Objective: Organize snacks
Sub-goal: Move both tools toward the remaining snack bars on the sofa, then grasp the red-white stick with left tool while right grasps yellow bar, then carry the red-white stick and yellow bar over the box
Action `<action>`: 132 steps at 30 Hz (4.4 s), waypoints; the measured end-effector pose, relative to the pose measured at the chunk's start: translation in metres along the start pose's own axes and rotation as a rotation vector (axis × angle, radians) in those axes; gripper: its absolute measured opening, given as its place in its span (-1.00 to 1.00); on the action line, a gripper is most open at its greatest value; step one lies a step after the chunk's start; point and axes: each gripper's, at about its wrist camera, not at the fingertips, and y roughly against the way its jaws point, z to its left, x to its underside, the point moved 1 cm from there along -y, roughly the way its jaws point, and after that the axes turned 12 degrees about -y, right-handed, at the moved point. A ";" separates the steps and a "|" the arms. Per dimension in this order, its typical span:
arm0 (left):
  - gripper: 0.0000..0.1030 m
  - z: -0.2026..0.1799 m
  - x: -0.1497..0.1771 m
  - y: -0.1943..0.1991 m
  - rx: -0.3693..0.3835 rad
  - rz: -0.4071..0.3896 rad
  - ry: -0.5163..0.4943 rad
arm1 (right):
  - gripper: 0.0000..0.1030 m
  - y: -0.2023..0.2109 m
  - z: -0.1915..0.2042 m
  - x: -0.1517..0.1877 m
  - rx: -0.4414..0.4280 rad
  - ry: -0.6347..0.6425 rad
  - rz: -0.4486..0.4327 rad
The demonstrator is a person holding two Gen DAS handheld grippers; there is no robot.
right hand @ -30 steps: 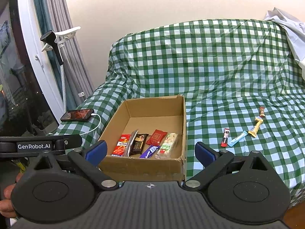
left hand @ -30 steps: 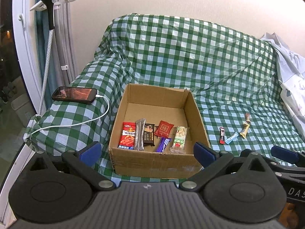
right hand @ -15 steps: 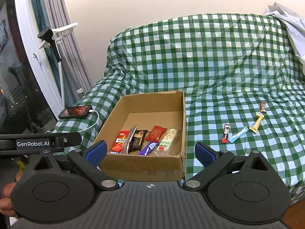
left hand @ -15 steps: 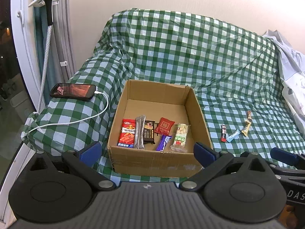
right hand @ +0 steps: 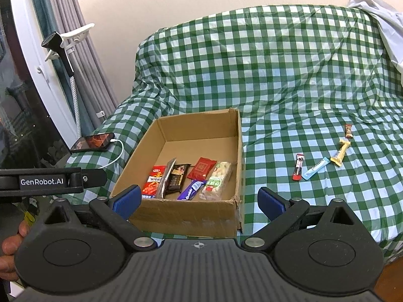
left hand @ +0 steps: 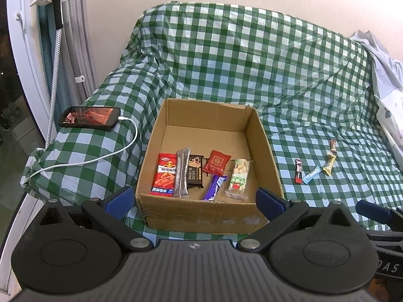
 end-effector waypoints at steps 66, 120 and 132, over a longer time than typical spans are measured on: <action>1.00 -0.288 -0.109 -0.459 0.245 0.379 -0.316 | 0.99 -0.338 -0.360 -0.110 0.560 -0.138 -0.039; -0.72 -0.021 0.010 -0.041 0.102 0.207 -0.036 | -0.65 -0.013 -0.033 0.002 0.014 0.087 0.045; -0.72 -0.009 0.026 -0.022 0.123 0.141 -0.007 | -0.65 0.002 -0.011 0.014 0.038 0.159 0.044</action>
